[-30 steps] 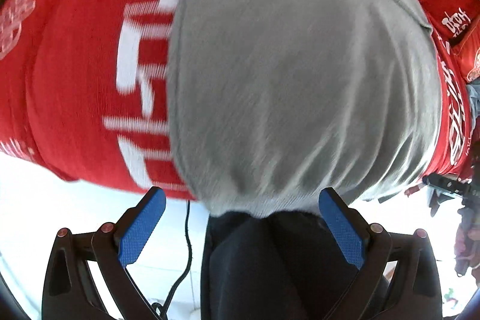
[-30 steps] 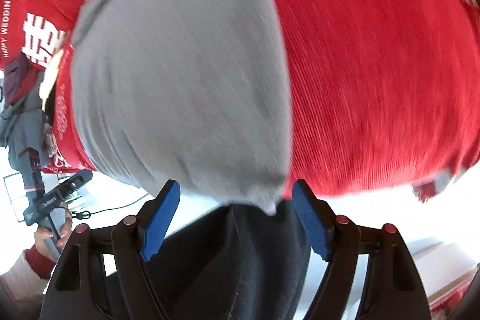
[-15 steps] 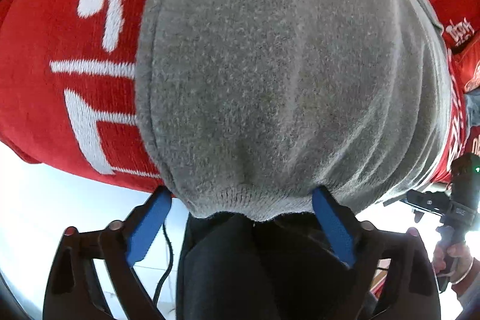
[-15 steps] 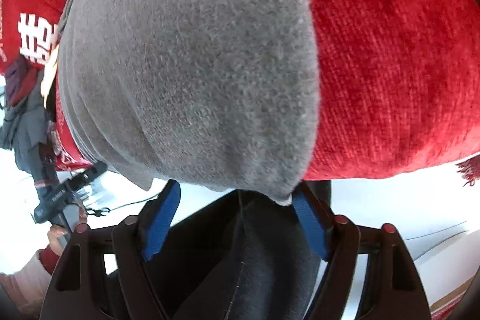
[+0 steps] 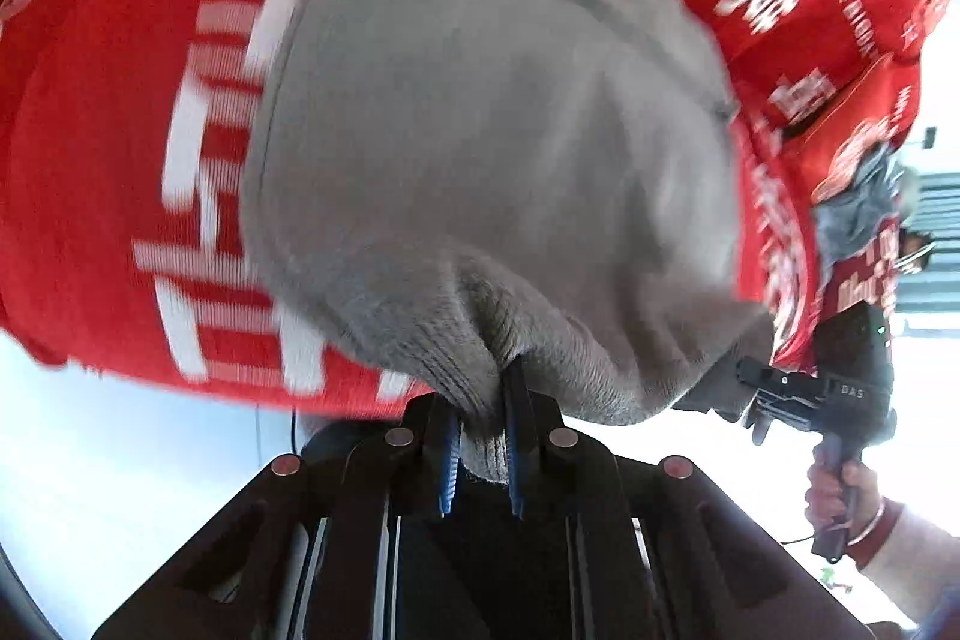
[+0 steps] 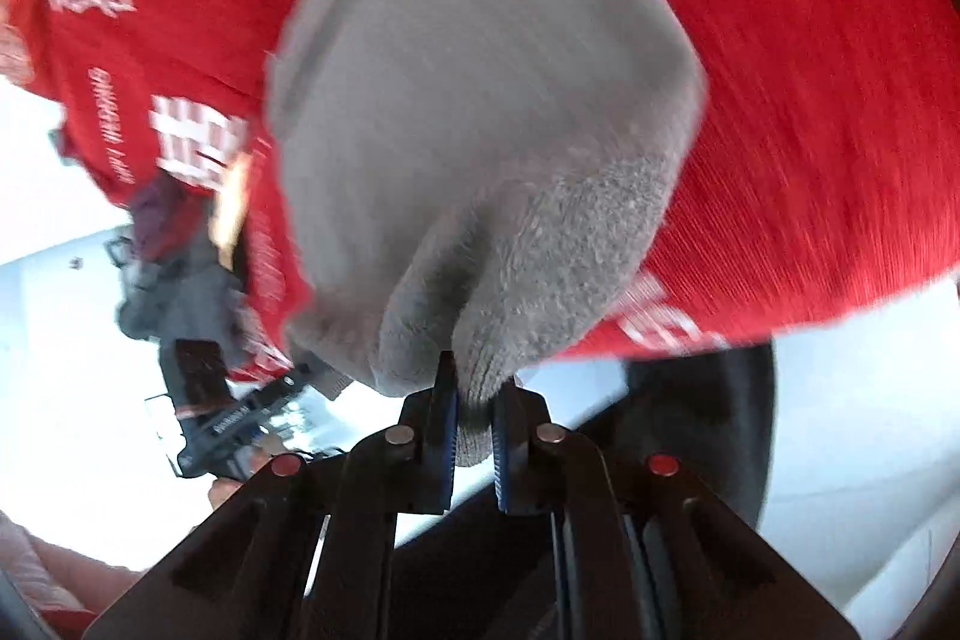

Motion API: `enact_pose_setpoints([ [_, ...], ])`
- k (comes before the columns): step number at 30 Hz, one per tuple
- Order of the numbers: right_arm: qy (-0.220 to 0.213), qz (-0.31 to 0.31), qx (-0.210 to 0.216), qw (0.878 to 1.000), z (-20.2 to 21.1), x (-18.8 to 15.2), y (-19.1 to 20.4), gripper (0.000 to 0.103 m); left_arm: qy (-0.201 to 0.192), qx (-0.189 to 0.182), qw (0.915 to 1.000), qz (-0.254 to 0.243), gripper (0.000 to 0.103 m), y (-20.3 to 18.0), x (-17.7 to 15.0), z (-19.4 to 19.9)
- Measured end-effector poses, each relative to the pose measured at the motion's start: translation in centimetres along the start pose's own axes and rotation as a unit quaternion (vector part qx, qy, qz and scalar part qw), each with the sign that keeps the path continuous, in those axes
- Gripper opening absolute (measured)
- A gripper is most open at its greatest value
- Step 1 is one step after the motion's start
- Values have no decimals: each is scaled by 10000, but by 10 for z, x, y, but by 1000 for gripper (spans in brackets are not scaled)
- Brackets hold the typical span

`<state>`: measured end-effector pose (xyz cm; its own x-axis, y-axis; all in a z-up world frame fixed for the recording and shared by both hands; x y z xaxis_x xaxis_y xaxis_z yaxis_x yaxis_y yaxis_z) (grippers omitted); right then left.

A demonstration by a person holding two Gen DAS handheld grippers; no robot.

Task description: Fold small clothes

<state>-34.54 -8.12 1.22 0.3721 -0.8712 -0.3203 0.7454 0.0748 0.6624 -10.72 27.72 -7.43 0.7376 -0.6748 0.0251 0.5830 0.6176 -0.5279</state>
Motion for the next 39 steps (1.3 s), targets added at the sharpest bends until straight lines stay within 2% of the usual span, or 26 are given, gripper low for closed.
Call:
enact_pose_setpoints([
  [4,-481,157,339,9981,16,48,33,9,-398,-2,9990,-195,13,-7,57,19],
  [9,-857,355,346,9951,29,114,53,7,-824,257,9957,-334,13,-15,126,27],
  [14,-945,230,-83,9952,4,174,50,7,-1025,1263,9863,-280,14,-15,174,4],
  [17,-929,160,-557,9940,0,191,37,9,-995,1556,9826,-216,14,-9,184,8],
  [18,-925,174,-667,9933,1,192,34,11,-998,1651,9810,-190,19,-8,186,12],
  [19,-940,239,-813,9920,4,191,35,11,-994,1739,9795,-201,31,-4,185,16],
  [20,-947,343,-953,9903,6,190,40,11,-990,1826,9780,-219,68,-2,185,20],
  [21,-928,520,-1108,9881,9,187,44,14,-1062,1978,9740,-299,88,-2,183,24],
  [22,-878,736,-1246,9856,14,183,47,32,-1123,2052,9715,-387,88,-3,182,26],
  [23,-823,905,-1385,9828,15,179,50,64,-1104,2112,9696,-559,88,-5,180,26],
  [24,-764,1091,-1534,9791,16,175,53,72,-984,2155,9690,-703,88,-7,179,22],
  [26,-609,1432,-1677,9735,12,170,59,73,-761,2176,9688,-910,88,-10,176,12],
  [29,-422,1614,-1819,9691,1,170,61,72,-462,2116,9689,-1200,88,-17,176,-11],
  [35,-283,1733,-1964,9647,-21,181,61,66,-211,2009,9681,-1481,86,-31,185,-42],
  [36,-247,1805,-2018,9623,-25,183,61,66,-188,1999,9674,-1546,75,-33,186,-44],
  [38,-188,1915,-2204,9562,-31,184,62,57,-64,2135,9626,-1667,59,-35,185,-52],
  [39,-152,2040,-2471,9471,-36,184,63,54,-35,2184,9612,-1684,52,-35,184,-54],
])
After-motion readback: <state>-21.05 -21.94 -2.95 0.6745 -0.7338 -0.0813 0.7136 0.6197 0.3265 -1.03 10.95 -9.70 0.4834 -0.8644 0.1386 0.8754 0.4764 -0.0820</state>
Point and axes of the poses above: each gripper's, at about its wrist camera, not at the fingertips, and z roughly against the way its jaws point, y to its left, x to its top, the point moved 3 cm from there along -z, roughly the way its jaws point, and after that the axes turned 1 degree about -x, right-handed, at the moved point
